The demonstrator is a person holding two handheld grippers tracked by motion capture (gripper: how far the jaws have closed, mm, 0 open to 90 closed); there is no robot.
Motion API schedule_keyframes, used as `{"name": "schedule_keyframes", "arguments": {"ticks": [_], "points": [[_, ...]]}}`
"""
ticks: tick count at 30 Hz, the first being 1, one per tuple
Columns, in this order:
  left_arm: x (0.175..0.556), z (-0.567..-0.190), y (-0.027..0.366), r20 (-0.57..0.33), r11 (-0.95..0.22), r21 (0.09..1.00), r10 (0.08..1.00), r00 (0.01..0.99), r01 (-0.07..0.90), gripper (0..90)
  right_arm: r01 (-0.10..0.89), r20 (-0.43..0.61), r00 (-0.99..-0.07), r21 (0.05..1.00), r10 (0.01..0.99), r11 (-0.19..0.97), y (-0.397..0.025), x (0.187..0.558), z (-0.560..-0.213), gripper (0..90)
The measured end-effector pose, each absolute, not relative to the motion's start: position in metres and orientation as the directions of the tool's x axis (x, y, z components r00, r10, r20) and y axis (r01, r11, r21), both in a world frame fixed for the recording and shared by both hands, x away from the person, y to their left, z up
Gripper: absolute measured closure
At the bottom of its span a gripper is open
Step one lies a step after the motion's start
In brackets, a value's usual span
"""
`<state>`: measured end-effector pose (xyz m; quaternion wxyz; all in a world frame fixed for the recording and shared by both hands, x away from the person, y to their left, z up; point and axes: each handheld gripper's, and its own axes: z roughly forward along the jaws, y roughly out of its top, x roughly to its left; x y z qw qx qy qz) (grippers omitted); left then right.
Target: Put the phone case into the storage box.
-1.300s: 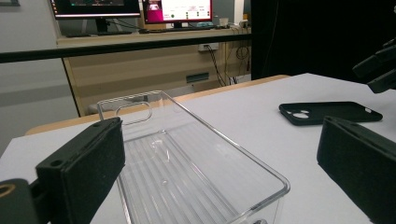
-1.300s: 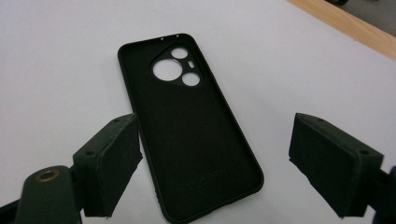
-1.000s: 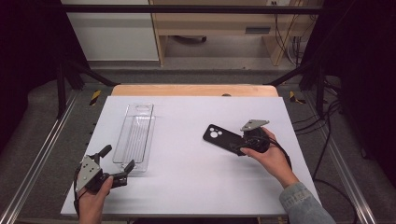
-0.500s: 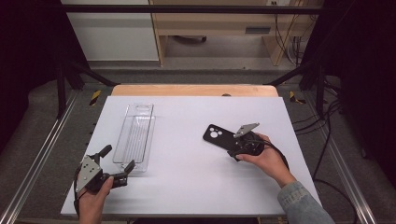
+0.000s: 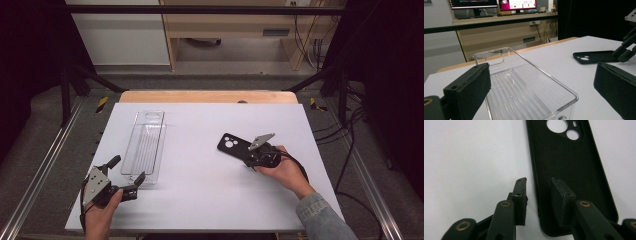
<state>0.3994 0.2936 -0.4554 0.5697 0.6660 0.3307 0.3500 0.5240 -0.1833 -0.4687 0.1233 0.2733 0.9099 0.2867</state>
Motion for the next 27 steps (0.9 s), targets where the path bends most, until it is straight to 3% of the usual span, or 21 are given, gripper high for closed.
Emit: {"name": "schedule_keyframes", "arguments": {"ticks": [27], "points": [[0.3996,-0.455,0.2936,0.095,-0.134,0.99,0.844,0.528,0.036,1.2,0.395,-0.062,-0.847,0.592,0.528,0.703,-0.189,0.525,-0.4713,86.8]]}}
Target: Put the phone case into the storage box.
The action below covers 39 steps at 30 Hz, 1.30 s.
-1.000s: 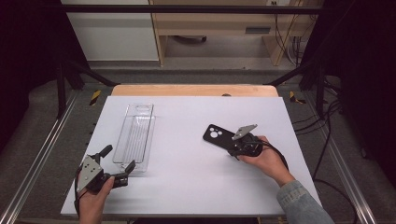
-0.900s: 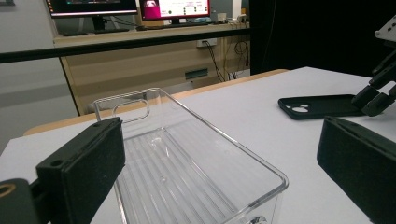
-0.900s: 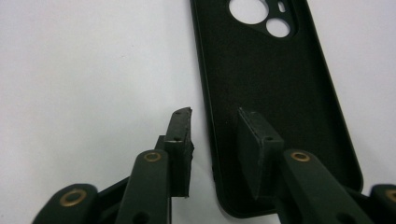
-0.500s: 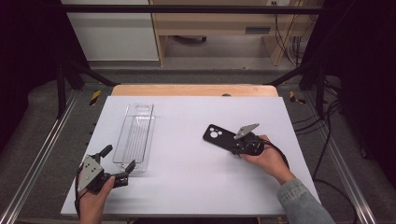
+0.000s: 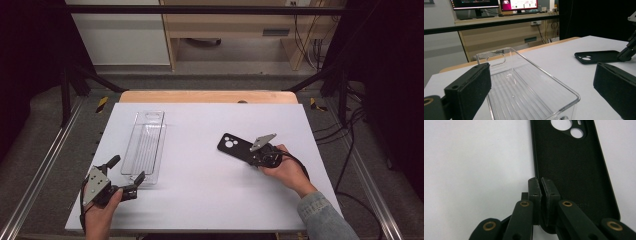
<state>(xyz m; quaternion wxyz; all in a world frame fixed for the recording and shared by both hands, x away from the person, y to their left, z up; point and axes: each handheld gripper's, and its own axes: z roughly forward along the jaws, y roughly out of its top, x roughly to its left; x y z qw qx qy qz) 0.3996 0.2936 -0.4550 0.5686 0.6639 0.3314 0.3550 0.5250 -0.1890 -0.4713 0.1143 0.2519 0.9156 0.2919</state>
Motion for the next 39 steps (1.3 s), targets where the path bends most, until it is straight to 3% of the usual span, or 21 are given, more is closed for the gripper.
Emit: {"name": "schedule_keyframes", "arguments": {"ticks": [12,22,39], "points": [[0.399,-0.455,0.294,0.093,-0.133,0.99,0.844,0.528,0.037,1.2,0.356,-0.094,-0.862,0.588,0.499,0.726,-0.188,0.524,-0.471,88.1],[0.398,-0.455,0.294,0.086,-0.131,0.99,0.85,0.519,0.051,1.2,0.28,-0.221,-0.854,0.566,0.47,0.775,-0.178,0.511,-0.468,88.8],[0.398,-0.456,0.295,0.08,-0.127,0.99,0.86,0.504,0.06,1.0,0.208,-0.335,-0.785,0.651,0.522,0.73,-0.172,0.485,-0.464,88.9]]}}
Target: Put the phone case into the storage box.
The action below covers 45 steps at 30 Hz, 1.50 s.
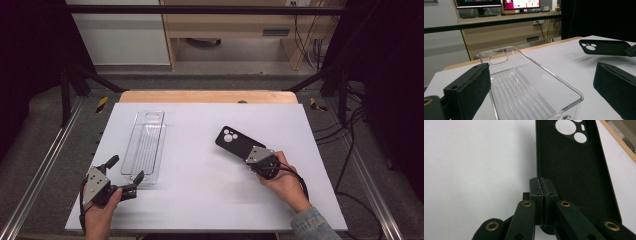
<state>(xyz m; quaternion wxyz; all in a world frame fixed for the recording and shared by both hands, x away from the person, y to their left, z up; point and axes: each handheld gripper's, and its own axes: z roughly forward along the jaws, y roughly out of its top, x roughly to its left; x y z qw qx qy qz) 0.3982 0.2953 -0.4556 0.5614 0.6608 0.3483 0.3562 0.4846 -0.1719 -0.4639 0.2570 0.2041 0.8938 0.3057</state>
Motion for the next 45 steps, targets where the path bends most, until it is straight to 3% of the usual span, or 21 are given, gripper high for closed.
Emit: {"name": "schedule_keyframes", "arguments": {"ticks": [15,23,36,45], "points": [[0.395,-0.454,0.288,0.065,-0.12,0.99,0.862,0.503,0.078,1.2,0.106,-0.444,-0.735,0.67,0.512,0.735,-0.16,0.454,-0.462,88.8],[0.389,-0.445,0.264,0.028,-0.103,0.987,0.87,0.492,0.127,3.3,0.067,-0.447,-0.725,0.711,0.524,0.699,-0.163,0.444,-0.454,88.8],[0.399,-0.418,0.212,0.001,-0.162,0.962,0.808,0.589,0.221,3.8,-0.013,-0.488,-0.723,0.717,0.489,0.696,-0.145,0.428,-0.445,88.8],[0.407,-0.395,0.19,0.054,-0.24,0.946,0.781,0.623,0.219,3.4,-0.051,-0.521,-0.716,0.702,0.464,0.71,-0.136,0.425,-0.445,88.9]]}}
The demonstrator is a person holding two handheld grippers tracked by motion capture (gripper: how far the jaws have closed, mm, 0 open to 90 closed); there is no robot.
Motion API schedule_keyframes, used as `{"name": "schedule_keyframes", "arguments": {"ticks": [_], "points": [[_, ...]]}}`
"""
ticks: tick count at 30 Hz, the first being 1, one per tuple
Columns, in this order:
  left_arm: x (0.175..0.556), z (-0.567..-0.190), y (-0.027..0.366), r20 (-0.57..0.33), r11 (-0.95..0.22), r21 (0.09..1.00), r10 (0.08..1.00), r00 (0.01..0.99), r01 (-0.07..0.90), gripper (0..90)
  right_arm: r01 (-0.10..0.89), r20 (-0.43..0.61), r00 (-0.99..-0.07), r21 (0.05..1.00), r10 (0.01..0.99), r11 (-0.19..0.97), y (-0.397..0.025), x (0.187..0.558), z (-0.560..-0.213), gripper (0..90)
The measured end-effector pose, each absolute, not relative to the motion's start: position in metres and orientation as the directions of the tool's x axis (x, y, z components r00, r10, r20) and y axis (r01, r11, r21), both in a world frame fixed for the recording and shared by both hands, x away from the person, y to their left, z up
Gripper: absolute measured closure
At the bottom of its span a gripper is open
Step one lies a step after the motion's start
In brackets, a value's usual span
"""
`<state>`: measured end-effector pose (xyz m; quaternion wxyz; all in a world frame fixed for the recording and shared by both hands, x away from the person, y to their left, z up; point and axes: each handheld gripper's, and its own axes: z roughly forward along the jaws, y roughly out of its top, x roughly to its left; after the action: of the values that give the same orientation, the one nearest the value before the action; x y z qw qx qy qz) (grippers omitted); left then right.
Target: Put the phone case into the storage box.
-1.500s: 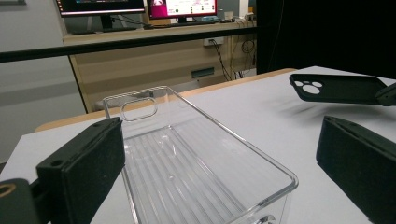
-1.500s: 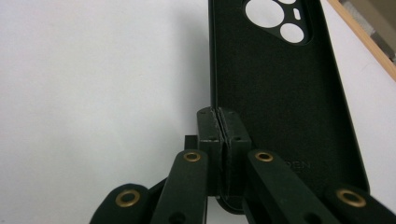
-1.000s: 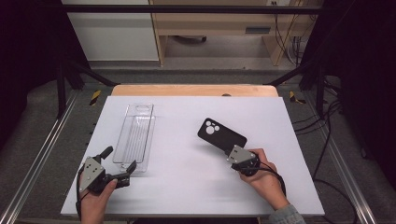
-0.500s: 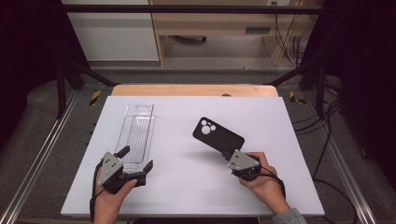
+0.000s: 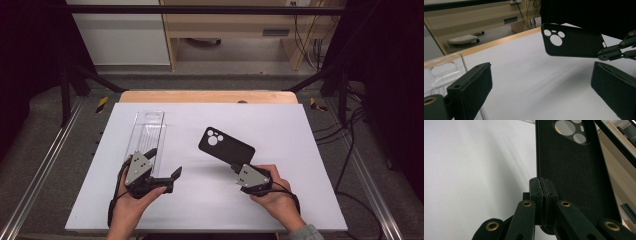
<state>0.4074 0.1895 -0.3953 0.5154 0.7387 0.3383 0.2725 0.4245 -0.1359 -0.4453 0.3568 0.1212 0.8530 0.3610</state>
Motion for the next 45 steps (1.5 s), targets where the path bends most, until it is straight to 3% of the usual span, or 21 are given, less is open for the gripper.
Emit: {"name": "schedule_keyframes", "arguments": {"ticks": [12,18,45], "points": [[0.427,-0.379,0.182,0.083,-0.28,0.936,0.767,0.636,0.215,2.3,-0.077,-0.529,-0.717,0.707,0.453,0.703,-0.133,0.42,-0.444,88.8],[0.434,-0.374,0.183,0.021,-0.235,0.94,0.762,0.647,0.247,2.6,-0.091,-0.548,-0.712,0.692,0.439,0.716,-0.125,0.417,-0.446,88.8],[0.441,-0.372,0.162,0.064,-0.315,0.915,0.73,0.68,0.252,2.5,-0.138,-0.593,-0.693,0.667,0.41,0.732,-0.112,0.407,-0.451,88.8]]}}
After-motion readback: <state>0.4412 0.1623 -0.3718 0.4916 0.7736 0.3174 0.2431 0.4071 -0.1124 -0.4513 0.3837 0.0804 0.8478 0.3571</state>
